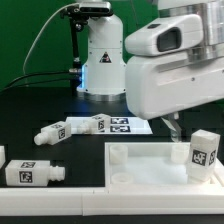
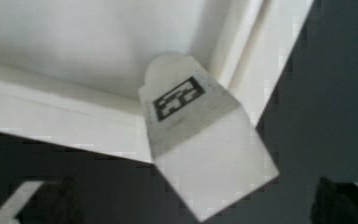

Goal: Assemble square table

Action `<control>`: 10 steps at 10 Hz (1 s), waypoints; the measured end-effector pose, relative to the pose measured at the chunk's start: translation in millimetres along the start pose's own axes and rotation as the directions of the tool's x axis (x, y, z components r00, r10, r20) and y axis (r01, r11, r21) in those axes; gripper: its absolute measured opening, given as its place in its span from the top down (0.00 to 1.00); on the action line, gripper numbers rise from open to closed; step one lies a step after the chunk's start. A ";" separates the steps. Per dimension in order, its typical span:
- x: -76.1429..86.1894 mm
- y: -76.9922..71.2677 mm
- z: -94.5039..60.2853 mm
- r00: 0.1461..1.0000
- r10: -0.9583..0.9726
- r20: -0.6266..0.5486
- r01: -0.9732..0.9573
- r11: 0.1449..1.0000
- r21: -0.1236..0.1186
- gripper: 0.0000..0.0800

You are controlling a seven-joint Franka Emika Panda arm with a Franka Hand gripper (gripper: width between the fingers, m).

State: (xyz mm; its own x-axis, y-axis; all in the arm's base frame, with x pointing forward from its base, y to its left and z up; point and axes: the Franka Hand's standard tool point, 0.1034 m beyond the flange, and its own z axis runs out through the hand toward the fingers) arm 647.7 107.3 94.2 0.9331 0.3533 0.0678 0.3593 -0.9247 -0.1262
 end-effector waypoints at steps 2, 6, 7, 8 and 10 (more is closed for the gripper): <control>-3.8 -2.9 11.3 1.000 -0.011 0.012 0.011 1.000 0.004 0.19; -6.2 0.1 16.1 1.000 -0.001 0.007 0.001 1.000 0.003 0.36; -6.1 -0.2 16.2 1.000 0.019 0.007 -0.019 1.000 0.004 0.53; -6.2 -0.2 16.3 0.996 0.084 0.007 -0.084 0.996 0.004 0.64; -5.8 0.6 16.7 0.972 0.234 0.001 -0.234 0.972 0.000 0.64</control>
Offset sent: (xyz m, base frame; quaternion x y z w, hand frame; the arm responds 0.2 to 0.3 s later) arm 0.0000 0.0000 0.0000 0.0000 0.0000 0.0000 1.0000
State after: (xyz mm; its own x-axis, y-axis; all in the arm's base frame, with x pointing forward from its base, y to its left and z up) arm 642.8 107.2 77.2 0.9913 0.1270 0.0353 0.1307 -0.9817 -0.1387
